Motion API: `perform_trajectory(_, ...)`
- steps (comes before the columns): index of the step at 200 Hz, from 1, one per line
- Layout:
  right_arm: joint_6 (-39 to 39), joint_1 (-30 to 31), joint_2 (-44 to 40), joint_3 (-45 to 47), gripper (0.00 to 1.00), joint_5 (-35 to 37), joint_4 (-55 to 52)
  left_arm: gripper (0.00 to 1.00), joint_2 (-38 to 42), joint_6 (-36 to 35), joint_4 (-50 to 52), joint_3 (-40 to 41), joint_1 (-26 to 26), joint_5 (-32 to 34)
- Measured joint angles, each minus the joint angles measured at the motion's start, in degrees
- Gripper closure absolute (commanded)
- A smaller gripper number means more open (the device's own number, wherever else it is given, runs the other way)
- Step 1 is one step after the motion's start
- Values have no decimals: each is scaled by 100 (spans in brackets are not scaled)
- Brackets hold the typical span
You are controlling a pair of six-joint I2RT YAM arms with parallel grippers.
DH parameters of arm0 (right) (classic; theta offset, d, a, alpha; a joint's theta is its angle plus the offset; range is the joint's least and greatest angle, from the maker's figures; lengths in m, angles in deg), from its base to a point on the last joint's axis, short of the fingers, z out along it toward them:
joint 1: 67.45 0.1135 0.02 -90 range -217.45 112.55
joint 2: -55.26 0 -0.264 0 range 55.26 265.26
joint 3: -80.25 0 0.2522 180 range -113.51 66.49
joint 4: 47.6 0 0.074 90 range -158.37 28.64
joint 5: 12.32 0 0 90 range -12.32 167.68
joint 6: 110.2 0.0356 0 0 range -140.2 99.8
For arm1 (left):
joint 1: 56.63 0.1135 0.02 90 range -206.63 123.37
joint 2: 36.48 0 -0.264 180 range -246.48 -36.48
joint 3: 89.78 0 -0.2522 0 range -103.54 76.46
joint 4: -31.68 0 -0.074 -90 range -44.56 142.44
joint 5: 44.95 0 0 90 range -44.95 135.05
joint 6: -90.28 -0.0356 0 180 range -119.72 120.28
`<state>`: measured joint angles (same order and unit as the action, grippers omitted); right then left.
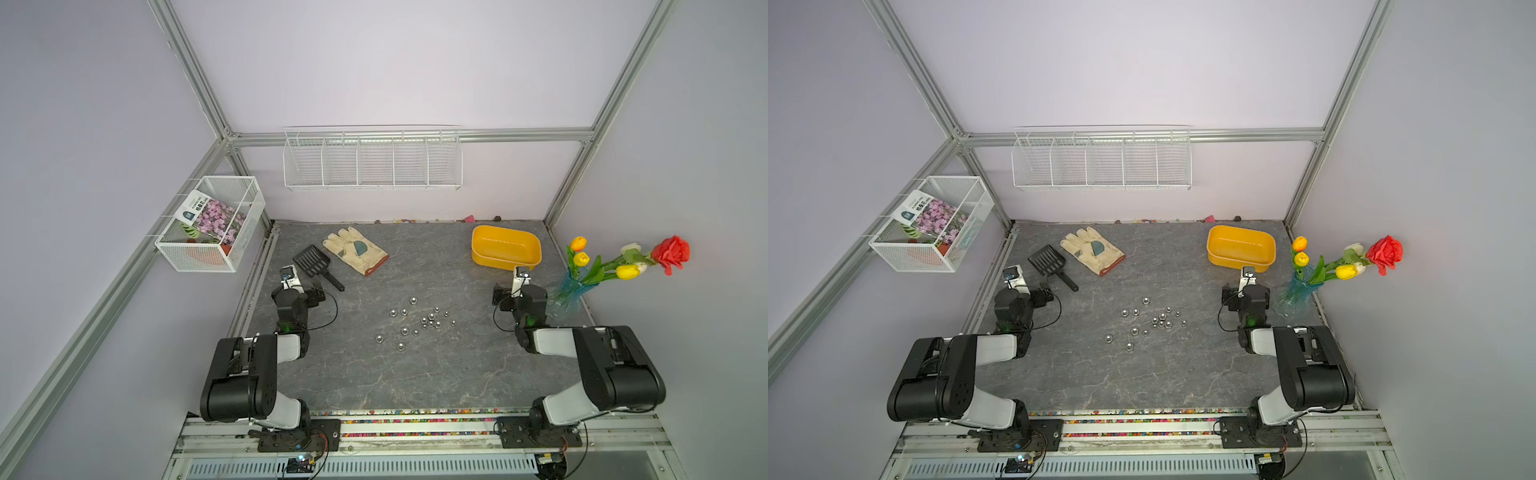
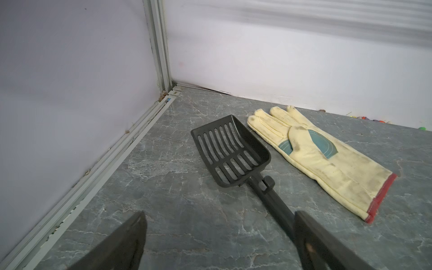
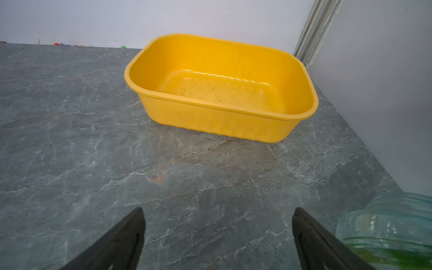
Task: Put the nuts on the desktop into the storage box
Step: Move the storage box to the center of the board.
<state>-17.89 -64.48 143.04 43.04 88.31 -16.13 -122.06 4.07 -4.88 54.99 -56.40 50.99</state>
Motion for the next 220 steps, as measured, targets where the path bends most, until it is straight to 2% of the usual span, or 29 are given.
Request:
perform_trajectory(202,0,0,0,0,1,0,0,0,0,0,0,0,0,0)
perform_trajectory(220,-4,0,0,0,6,-13,4,0,4,-9,15,0,0,-26)
